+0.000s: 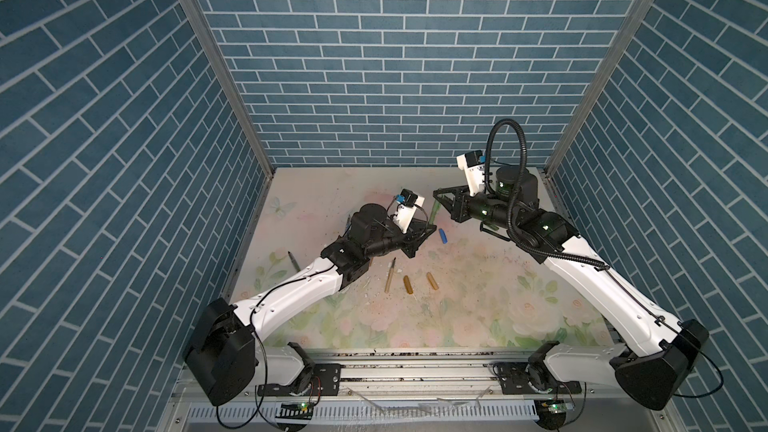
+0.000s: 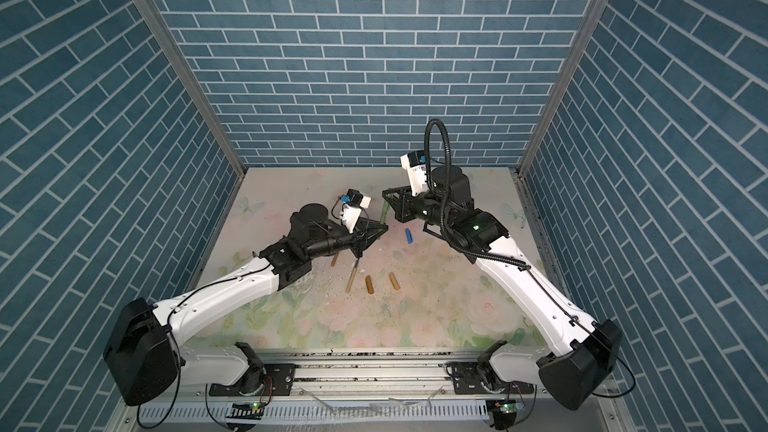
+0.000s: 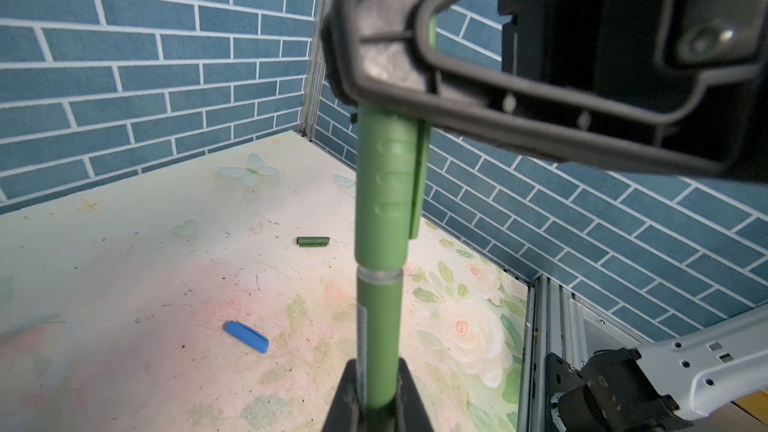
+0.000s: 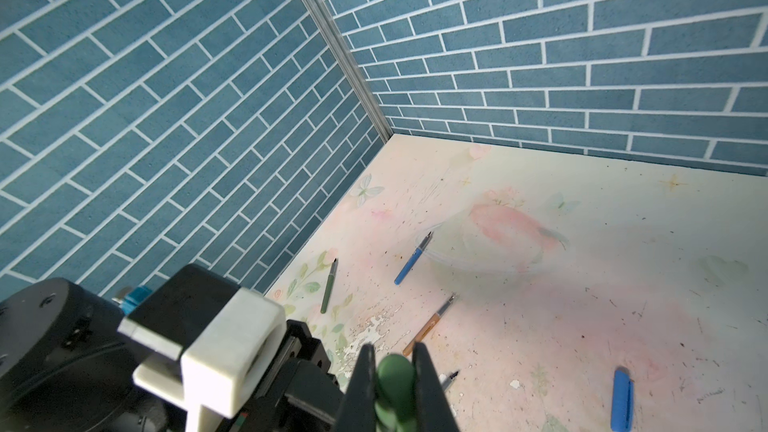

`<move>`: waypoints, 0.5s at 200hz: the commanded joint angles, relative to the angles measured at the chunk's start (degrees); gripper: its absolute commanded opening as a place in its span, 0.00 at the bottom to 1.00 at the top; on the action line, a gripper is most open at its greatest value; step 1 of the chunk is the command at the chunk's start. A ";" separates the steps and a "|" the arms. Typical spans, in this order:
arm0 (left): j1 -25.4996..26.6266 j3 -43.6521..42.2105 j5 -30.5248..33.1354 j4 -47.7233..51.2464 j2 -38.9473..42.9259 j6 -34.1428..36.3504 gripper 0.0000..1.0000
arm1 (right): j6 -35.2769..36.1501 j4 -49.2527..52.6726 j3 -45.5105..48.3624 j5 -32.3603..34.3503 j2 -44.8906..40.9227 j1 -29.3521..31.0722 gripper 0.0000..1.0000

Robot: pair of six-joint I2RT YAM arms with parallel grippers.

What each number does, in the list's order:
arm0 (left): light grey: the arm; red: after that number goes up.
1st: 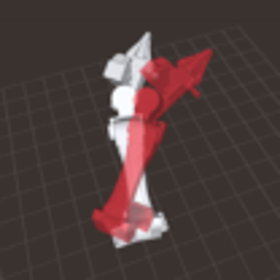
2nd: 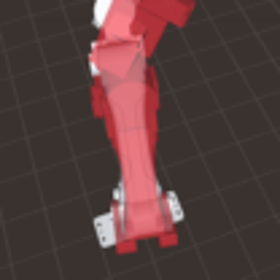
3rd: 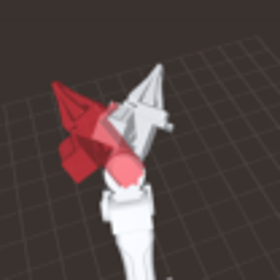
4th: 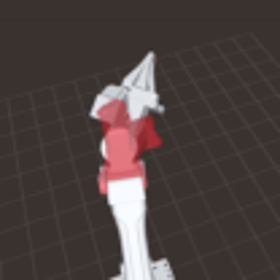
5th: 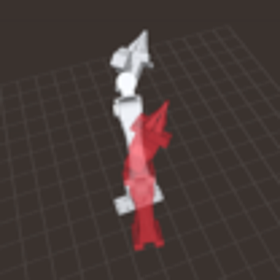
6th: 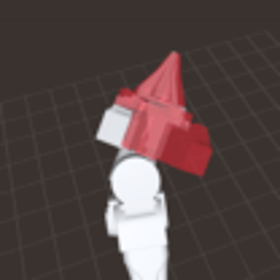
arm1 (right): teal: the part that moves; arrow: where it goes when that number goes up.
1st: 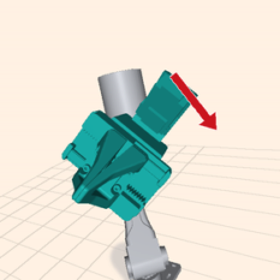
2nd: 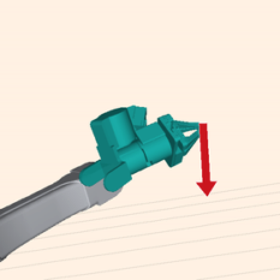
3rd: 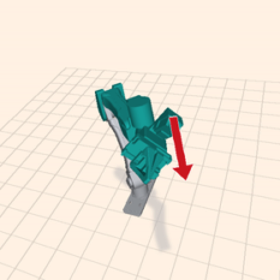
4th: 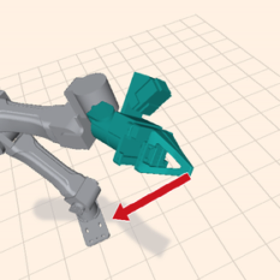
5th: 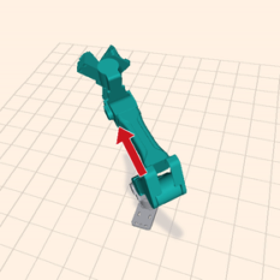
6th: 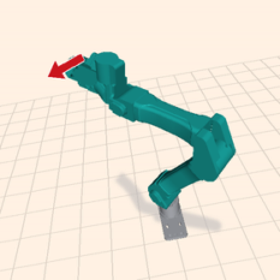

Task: Insert the pens into the pen caps
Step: 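Push the green cap down over the pen with the right gripper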

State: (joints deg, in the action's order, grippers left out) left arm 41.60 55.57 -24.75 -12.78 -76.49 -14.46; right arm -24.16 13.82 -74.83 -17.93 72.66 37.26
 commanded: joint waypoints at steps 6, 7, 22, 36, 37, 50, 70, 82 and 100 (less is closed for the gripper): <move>-0.37 9.58 2.99 -4.68 -0.08 -2.83 0.00 | 0.21 2.86 4.97 -0.96 -1.37 0.49 0.00; -0.38 9.83 3.11 -4.56 -0.12 -2.89 0.00 | 0.23 2.82 5.14 -0.96 -1.38 0.47 0.01; -0.38 13.13 3.67 -3.93 -0.90 -3.40 0.00 | 0.06 1.99 7.51 -1.01 -1.66 0.44 0.00; -0.33 15.79 3.82 -4.47 -1.80 -3.78 0.00 | -0.39 0.68 9.74 -1.54 -1.82 0.55 0.00; -0.36 15.93 3.87 -4.55 -1.86 -3.80 0.00 | -0.42 0.63 9.90 -1.65 -1.78 0.59 0.00; -0.42 17.86 4.55 -5.41 -2.68 -3.93 0.00 | -1.01 -0.48 11.96 -2.39 -1.48 0.72 0.00; -0.78 20.96 5.34 -5.58 -3.72 -3.44 0.00 | -1.59 -1.77 15.23 -3.27 -1.29 0.80 0.00; -1.32 22.43 5.67 -6.06 -4.02 -3.48 0.00 | -2.02 -2.59 17.30 -3.64 -1.38 0.84 0.00; -2.28 24.36 5.85 -6.91 -4.37 -3.69 0.00 | -2.59 -3.79 20.00 -4.29 -1.38 0.89 0.00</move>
State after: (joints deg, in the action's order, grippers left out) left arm 41.95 70.22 -24.14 1.19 -83.22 -15.14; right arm -27.46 -5.65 -62.46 -13.85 68.79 35.75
